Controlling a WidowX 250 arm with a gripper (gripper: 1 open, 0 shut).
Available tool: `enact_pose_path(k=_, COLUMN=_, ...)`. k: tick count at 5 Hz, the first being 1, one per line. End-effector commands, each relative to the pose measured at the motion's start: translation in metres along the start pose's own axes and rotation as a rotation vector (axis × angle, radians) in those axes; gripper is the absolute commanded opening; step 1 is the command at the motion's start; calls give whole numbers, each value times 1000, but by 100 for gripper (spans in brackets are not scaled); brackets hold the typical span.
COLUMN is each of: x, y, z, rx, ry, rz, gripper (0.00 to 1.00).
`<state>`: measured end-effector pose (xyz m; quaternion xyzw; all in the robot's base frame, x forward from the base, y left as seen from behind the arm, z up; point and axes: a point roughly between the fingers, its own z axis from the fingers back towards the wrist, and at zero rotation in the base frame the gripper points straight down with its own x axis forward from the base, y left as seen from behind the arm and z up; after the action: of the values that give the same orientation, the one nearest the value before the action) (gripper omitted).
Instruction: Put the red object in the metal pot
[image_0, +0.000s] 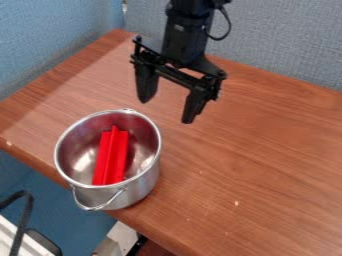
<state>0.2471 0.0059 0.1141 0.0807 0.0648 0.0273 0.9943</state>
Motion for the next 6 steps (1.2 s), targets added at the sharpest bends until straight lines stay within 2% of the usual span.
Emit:
enact_pose_path(k=1, x=18, y=7, z=8, rx=12, ry=-39, rz=-49, gripper=0)
enact_pose_path(k=2, x=22, y=13, z=8, rx=17, ry=-37, rz=-69, gripper=100)
enact_pose_path(k=4, x=10, y=17, z=4, rx=18, ry=-36, rz=-121, gripper=100)
enact_pose_path(k=6, x=14, y=9, z=1, rx=0, ry=-35, rz=-46, gripper=100)
